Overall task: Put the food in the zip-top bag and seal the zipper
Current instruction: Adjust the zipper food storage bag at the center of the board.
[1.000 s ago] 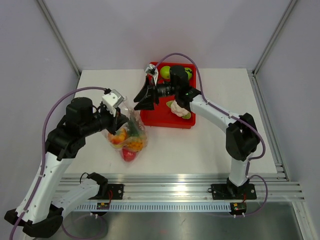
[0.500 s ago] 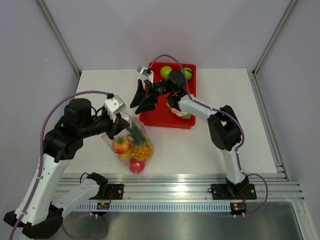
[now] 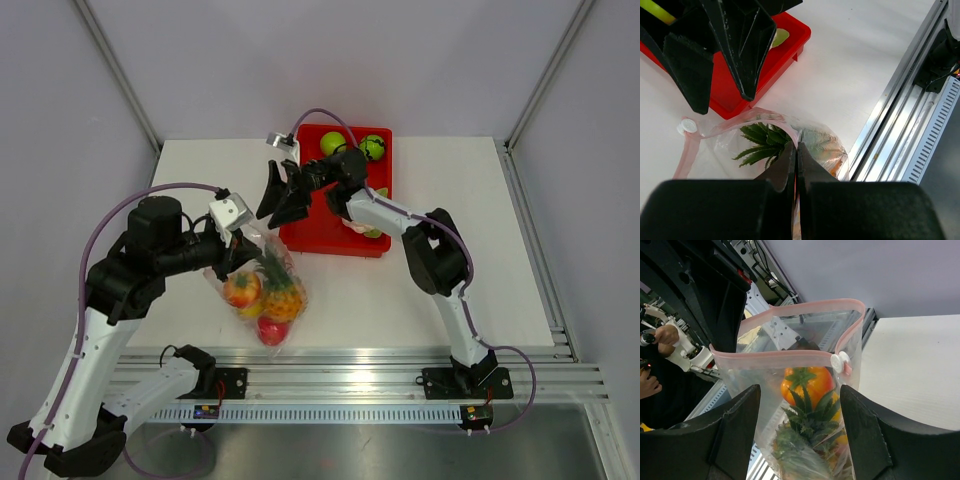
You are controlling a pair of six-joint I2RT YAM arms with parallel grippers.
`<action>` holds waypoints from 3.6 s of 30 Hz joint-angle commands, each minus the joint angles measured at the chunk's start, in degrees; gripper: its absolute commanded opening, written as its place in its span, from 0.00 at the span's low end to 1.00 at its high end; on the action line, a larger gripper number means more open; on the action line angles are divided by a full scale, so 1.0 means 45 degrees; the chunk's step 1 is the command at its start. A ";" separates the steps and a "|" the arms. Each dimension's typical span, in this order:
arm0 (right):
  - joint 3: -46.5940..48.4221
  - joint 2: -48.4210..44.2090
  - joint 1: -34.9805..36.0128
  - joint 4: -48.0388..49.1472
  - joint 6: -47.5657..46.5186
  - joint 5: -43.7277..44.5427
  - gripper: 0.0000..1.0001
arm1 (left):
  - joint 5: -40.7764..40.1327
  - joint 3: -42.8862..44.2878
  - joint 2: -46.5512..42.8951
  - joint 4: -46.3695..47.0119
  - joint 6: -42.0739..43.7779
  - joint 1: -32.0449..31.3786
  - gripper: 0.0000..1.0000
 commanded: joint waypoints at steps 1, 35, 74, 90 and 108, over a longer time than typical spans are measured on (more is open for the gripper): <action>0.0965 0.0474 0.0399 0.0554 0.0575 -0.0241 0.72 | 0.0662 0.0657 0.0011 0.0710 0.0199 0.0051 0.00; -0.3620 -0.3253 0.0341 -0.1079 -0.2702 0.3097 0.00 | -0.0353 0.1573 0.0850 0.0769 0.1094 0.0089 0.00; -0.6514 -0.9722 0.0615 -1.4876 -1.3526 1.1186 0.74 | 0.2615 -0.2839 -0.0867 0.3366 0.4809 0.1359 0.00; -0.5476 -0.6967 -0.1006 -1.1755 -1.1419 0.6248 0.89 | 0.2869 -0.2995 -0.1044 0.3054 0.4847 0.1359 0.00; -0.4794 -0.4955 -0.1026 -0.7495 -0.7591 0.3666 0.53 | 0.2753 -0.2995 -0.1161 0.2878 0.4926 0.1359 0.00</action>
